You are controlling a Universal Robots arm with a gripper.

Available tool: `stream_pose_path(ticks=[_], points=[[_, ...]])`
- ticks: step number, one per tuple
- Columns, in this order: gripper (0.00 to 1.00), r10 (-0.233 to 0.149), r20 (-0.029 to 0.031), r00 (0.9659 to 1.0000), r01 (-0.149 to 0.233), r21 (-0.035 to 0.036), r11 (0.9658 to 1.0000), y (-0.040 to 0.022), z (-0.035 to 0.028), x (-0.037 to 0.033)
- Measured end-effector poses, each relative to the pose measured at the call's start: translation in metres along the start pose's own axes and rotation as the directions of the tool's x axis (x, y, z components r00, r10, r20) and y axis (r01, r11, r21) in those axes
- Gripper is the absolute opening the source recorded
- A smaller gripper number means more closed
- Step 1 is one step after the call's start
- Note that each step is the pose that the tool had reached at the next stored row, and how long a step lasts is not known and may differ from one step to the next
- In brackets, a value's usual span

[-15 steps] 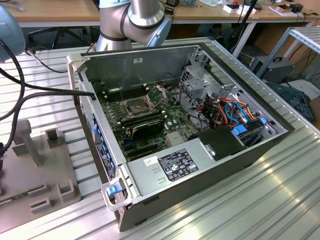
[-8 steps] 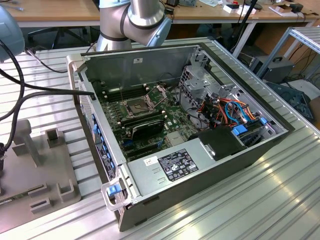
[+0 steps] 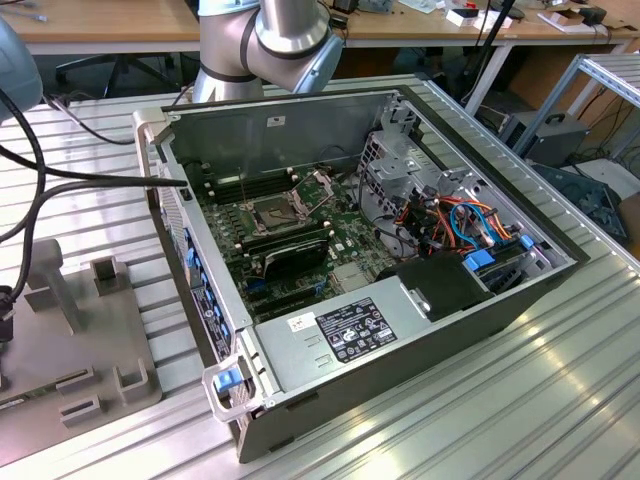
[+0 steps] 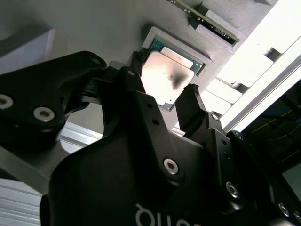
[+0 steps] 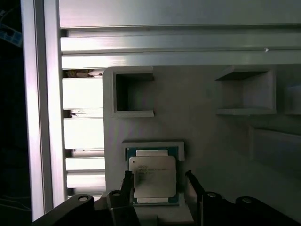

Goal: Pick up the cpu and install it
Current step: 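Pick up the cpu and move it towards the insertion slot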

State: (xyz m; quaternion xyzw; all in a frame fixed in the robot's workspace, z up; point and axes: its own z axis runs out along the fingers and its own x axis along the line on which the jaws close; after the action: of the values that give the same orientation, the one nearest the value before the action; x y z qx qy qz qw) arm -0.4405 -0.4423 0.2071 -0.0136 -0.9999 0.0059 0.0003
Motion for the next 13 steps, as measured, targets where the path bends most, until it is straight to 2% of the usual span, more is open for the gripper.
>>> stream_pose_path(ticks=[7,9,13], points=[[0.57,0.0,0.0001,1.0,0.0,0.0,1.0,0.0,0.0003,0.0],[0.69,0.0,0.0002,1.0,0.0,0.0,1.0,0.0,0.0003,0.0],[0.69,0.0,0.0001,1.0,0.0,0.0,1.0,0.0001,0.0046,0.0]])
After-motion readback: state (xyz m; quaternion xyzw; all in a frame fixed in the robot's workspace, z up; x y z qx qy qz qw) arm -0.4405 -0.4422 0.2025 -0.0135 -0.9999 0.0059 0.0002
